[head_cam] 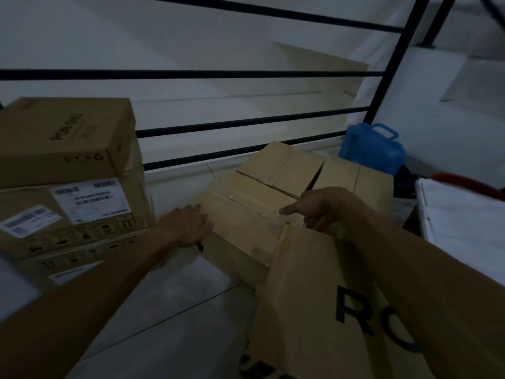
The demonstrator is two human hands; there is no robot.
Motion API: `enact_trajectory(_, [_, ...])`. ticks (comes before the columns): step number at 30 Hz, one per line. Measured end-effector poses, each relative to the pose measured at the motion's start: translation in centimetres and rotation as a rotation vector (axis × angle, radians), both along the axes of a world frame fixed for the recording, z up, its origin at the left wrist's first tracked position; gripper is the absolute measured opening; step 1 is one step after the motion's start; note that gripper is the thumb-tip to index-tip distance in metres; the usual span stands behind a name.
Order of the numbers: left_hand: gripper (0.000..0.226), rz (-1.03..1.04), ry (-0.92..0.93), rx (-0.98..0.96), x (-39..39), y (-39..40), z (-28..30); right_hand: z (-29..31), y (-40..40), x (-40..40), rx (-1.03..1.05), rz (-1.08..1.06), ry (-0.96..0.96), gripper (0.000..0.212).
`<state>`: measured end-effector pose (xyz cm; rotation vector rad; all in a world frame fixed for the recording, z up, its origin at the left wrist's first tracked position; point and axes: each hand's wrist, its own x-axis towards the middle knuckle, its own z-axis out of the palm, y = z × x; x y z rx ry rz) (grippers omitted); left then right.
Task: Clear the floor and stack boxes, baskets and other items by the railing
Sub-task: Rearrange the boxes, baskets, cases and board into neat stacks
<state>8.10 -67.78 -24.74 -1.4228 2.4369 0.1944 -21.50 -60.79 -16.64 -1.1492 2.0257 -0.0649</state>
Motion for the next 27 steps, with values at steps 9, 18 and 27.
enact_trajectory(9, [0.07, -0.289, 0.128, 0.07, -8.0, 7.6, -0.4, 1.4, -1.1, 3.4, 0.039, 0.185, 0.008, 0.089])
enact_trajectory(18, [0.128, -0.086, -0.022, -0.111, -6.7, 6.0, -0.4, 2.7, 0.8, 2.7, -0.006, 0.186, 0.014, 0.085])
enact_trajectory(27, [0.059, 0.086, -0.113, -0.241, 0.4, 3.7, 1.8, 4.2, 1.2, 5.4, -0.029, 0.235, 0.068, 0.075])
